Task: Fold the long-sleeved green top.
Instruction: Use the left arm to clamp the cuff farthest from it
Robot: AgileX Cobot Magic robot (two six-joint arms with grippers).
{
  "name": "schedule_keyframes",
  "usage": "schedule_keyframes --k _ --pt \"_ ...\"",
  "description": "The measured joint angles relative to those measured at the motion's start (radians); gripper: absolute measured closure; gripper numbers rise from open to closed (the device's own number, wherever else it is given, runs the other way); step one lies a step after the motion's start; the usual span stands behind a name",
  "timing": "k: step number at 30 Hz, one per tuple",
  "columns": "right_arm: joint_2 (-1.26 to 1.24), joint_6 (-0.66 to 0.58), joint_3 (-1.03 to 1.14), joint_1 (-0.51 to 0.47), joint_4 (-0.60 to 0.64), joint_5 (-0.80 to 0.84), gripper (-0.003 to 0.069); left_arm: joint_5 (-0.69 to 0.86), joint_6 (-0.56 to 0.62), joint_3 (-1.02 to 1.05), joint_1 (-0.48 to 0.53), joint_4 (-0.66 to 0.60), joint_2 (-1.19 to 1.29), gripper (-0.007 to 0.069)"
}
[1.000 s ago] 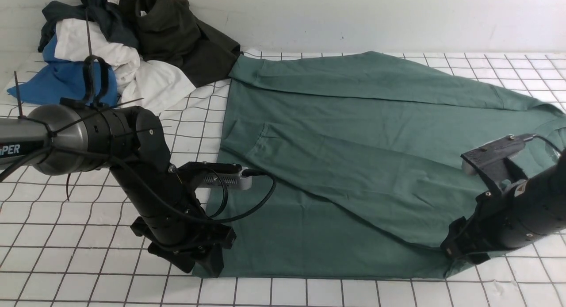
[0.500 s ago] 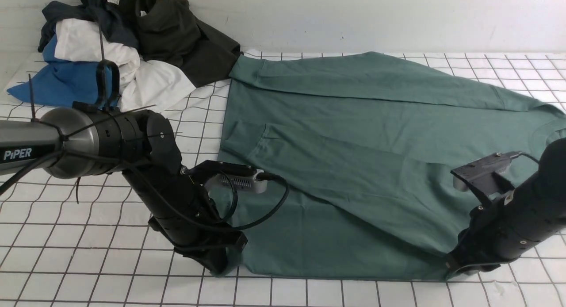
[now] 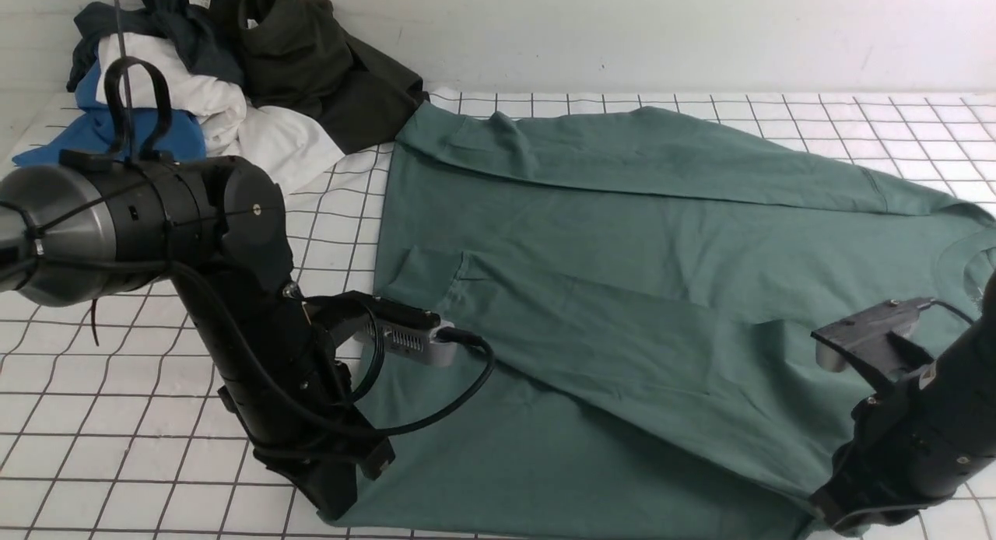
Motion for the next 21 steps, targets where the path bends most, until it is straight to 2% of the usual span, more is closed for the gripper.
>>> schedule_keyframes --k 3,5,11,12,13,16,21 --pt "0.0 0.0 0.002 0.0 0.0 -0.01 0.0633 -0.008 0.0 -0.019 0.0 0.008 0.0 0.0601" --pt "0.0 0.0 0.002 0.0 0.001 -0.012 0.0587 -0.025 -0.002 -0.072 0.0 0.01 0.0 0.0561" --pt "0.0 0.001 -0.002 0.0 0.023 -0.018 0.0414 -0.111 -0.005 -0.318 0.005 0.013 0.027 0.0368" --pt "0.0 0.001 -0.003 0.0 0.024 -0.018 0.0405 -0.116 -0.005 -0.329 0.006 0.013 0.031 0.0362" --pt "0.0 0.001 -0.009 0.0 0.034 -0.015 0.0384 -0.142 -0.008 -0.406 0.013 0.011 0.061 0.0322" --pt "0.0 0.001 -0.029 0.0 0.051 0.02 0.0363 -0.129 -0.024 -0.598 0.034 0.011 0.163 0.0272" --pt "0.0 0.003 -0.075 0.0 0.086 0.045 0.0373 -0.084 -0.032 -0.973 0.073 0.012 0.423 0.025"
